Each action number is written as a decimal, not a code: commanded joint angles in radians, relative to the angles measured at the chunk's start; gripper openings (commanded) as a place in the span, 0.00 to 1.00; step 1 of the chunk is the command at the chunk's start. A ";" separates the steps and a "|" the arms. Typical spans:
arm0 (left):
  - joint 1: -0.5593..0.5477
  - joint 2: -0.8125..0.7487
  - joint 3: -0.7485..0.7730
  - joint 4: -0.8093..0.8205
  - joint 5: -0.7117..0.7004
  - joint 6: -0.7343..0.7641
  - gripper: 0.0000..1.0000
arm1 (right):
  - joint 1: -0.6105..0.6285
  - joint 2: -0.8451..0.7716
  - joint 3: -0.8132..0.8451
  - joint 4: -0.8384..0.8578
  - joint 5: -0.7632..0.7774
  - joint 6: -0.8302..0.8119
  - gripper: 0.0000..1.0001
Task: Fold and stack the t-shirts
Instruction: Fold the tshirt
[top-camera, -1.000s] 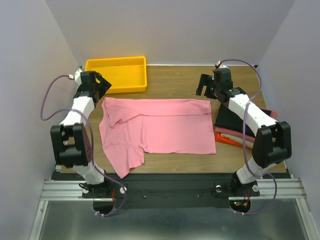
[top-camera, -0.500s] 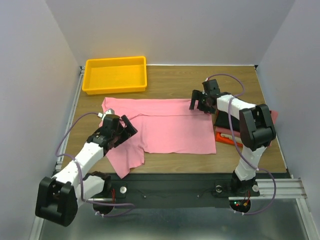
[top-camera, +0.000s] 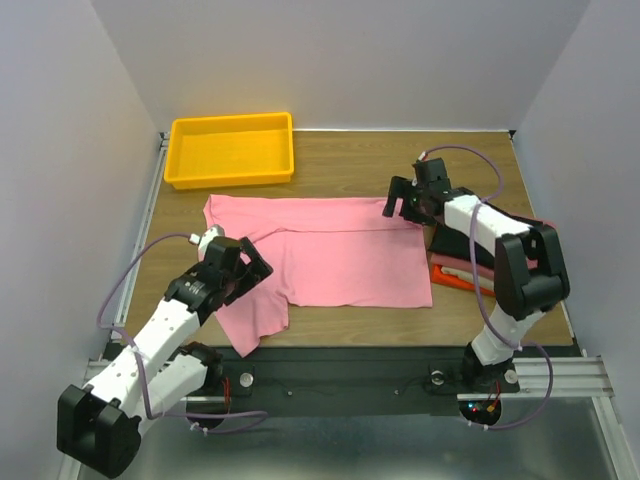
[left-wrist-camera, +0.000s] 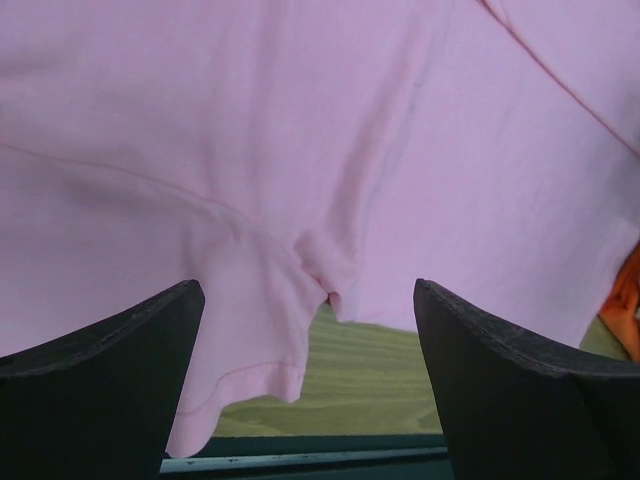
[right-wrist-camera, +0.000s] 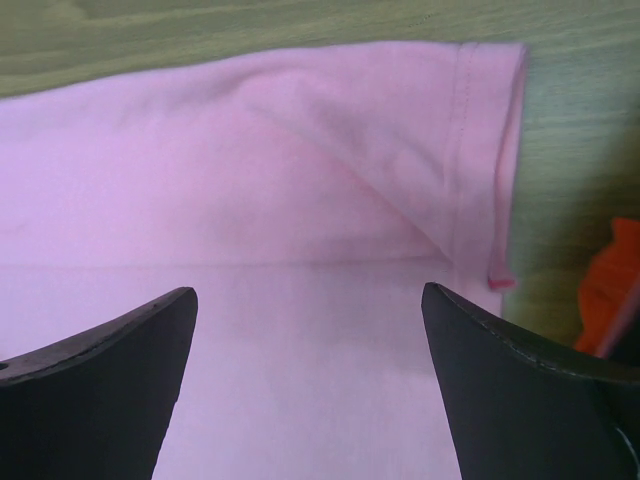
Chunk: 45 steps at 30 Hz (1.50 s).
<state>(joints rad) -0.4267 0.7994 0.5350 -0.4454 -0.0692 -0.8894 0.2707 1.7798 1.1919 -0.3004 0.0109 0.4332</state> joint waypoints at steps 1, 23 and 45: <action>-0.003 0.046 0.131 0.036 -0.191 0.000 0.99 | 0.030 -0.183 -0.044 0.029 -0.043 -0.036 1.00; 0.397 0.883 0.439 0.505 0.110 0.285 0.97 | 0.142 0.004 0.010 0.047 0.357 -0.037 1.00; 0.453 1.209 0.764 0.531 0.075 0.245 0.95 | 0.044 0.264 0.215 0.046 0.287 -0.057 1.00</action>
<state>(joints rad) 0.0067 1.9888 1.2686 0.1280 0.0284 -0.6426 0.3218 2.0251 1.3766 -0.2562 0.3214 0.3885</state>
